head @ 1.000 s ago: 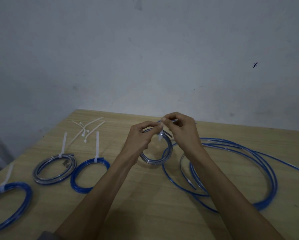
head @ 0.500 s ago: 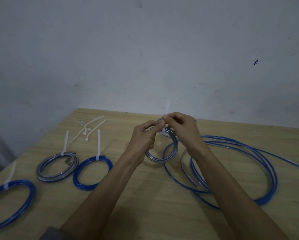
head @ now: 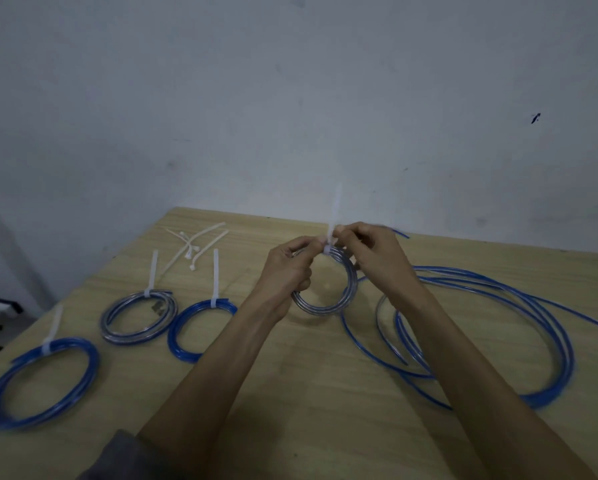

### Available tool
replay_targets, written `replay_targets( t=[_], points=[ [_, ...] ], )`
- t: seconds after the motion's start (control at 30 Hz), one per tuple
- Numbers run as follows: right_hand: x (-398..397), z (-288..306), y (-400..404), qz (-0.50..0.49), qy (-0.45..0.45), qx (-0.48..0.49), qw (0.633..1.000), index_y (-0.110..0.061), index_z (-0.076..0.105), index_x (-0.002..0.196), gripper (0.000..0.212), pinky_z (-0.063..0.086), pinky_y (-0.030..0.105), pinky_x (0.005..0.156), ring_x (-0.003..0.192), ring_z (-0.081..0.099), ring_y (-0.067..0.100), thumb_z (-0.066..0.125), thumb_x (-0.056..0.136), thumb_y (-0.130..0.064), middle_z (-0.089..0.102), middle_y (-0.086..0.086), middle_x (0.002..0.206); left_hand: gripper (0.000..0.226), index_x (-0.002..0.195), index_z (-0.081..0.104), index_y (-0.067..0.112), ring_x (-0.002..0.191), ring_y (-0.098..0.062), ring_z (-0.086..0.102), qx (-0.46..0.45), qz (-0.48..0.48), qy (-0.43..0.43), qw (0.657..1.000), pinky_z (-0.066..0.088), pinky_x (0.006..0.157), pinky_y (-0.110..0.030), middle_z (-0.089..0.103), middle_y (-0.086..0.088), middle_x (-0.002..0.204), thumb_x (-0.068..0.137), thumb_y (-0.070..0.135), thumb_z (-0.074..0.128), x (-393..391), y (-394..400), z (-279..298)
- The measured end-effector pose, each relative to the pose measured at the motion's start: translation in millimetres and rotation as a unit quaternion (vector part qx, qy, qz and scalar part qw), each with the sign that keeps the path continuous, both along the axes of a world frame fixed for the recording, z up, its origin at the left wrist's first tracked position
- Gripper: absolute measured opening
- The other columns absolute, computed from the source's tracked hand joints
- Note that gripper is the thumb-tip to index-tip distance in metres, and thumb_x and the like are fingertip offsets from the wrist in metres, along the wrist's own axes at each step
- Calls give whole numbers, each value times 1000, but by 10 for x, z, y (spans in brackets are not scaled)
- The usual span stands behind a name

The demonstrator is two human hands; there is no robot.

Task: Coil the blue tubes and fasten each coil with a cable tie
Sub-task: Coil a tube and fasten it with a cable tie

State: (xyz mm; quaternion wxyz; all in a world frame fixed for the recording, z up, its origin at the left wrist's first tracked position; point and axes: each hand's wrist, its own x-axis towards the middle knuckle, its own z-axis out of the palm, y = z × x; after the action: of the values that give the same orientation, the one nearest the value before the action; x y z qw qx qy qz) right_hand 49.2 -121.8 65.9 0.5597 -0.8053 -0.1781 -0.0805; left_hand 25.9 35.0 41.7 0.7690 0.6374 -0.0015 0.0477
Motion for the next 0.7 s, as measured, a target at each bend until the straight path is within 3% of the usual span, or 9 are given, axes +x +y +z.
replay_targets(
  t=[0.1, 0.2, 0.33, 0.57, 0.7],
  points=[
    [-43, -61, 57, 52, 27, -61, 996, -20, 75, 98, 25, 53, 25, 66, 80, 67, 12, 56, 102, -35, 74, 0, 85, 24, 99, 72, 6, 42, -7, 16, -29, 27, 1, 999, 16, 40, -21, 23, 7, 55, 98, 29, 63, -17, 210, -36],
    [-98, -145, 202, 70, 33, -41, 996, -22, 76, 97, 17, 53, 20, 61, 76, 68, 8, 61, 100, -30, 75, -2, 84, 26, 97, 70, 8, 42, -5, 20, -12, 42, 4, 999, 18, 41, -20, 25, 7, 54, 99, 32, 60, -138, 412, -83],
    [-230, -308, 471, 76, 24, -38, 996, -13, 79, 93, 18, 57, 30, 64, 65, 65, 19, 65, 98, -22, 72, 13, 77, 28, 95, 68, 8, 44, -5, 24, 49, 61, 12, 997, 22, 43, -20, 30, 9, 54, 102, 32, 55, -370, 684, -157],
    [-570, -484, 1138, 93, 55, -9, 994, -8, 80, 99, 17, 54, 22, 58, 61, 64, 9, 67, 96, -19, 76, 8, 80, 31, 79, 57, 8, 42, -3, 36, 155, 127, -2, 980, 29, 43, -18, 47, 2, 57, 103, 28, 55, -879, 1258, -166],
    [-774, -575, 1538, 126, 90, 9, 988, -6, 80, 101, 18, 61, 36, 69, 67, 69, 15, 68, 95, -18, 77, 8, 82, 35, 73, 61, 4, 46, -1, 45, 242, 182, -19, 953, 37, 51, -17, 56, -1, 59, 102, 24, 58, -1182, 1620, -193]
  ],
)
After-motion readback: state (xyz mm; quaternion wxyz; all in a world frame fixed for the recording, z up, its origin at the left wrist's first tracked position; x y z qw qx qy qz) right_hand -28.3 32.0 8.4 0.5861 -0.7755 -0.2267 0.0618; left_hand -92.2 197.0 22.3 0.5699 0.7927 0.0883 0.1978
